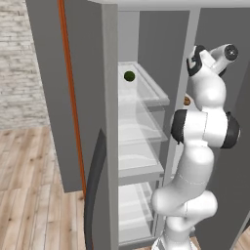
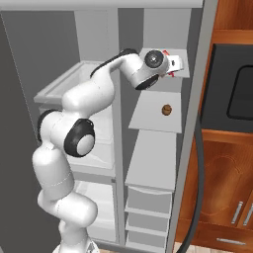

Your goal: There's a fish in the fridge that needs to be moved to the freezer for freezing. Pick up the fish from the fridge, place it on any shelf in the freezer, and close the fridge and freezer doors when done.

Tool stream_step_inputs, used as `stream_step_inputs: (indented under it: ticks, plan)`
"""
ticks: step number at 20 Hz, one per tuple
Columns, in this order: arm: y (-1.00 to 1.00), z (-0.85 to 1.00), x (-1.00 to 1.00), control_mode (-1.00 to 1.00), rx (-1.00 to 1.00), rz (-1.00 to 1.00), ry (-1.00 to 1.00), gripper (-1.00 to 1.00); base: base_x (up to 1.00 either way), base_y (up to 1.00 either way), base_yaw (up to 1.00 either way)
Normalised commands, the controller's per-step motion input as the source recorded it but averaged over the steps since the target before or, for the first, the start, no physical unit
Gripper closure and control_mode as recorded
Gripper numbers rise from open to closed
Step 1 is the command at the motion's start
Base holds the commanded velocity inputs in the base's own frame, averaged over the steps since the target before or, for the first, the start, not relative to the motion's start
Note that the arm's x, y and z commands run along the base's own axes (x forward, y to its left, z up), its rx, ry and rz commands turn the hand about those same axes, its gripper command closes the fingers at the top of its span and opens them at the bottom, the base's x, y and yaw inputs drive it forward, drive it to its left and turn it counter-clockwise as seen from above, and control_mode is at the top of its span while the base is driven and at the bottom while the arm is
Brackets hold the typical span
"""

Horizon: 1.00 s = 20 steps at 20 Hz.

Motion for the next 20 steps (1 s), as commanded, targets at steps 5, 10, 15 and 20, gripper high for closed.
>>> stream_step_inputs:
  ticks: [5, 10, 15, 20]
  plan:
    - [-0.18, 0.59, 0.00, -1.00, 0.00, 0.00, 0.00, -1.00, 0.00, 0.00, 0.00]
    - [-0.02, 0.67, -0.16, -1.00, 0.00, 0.00, 0.00, -1.00, 0.00, 0.00, 0.00]
    - [0.00, 0.11, -0.60, -1.00, 0.00, 0.00, -0.03, -1.00, 0.00, 0.00, 0.00]
    - [0.33, -0.47, -1.00, -1.00, 0.03, 0.00, -0.12, -1.00, 0.00, 0.00, 0.00]
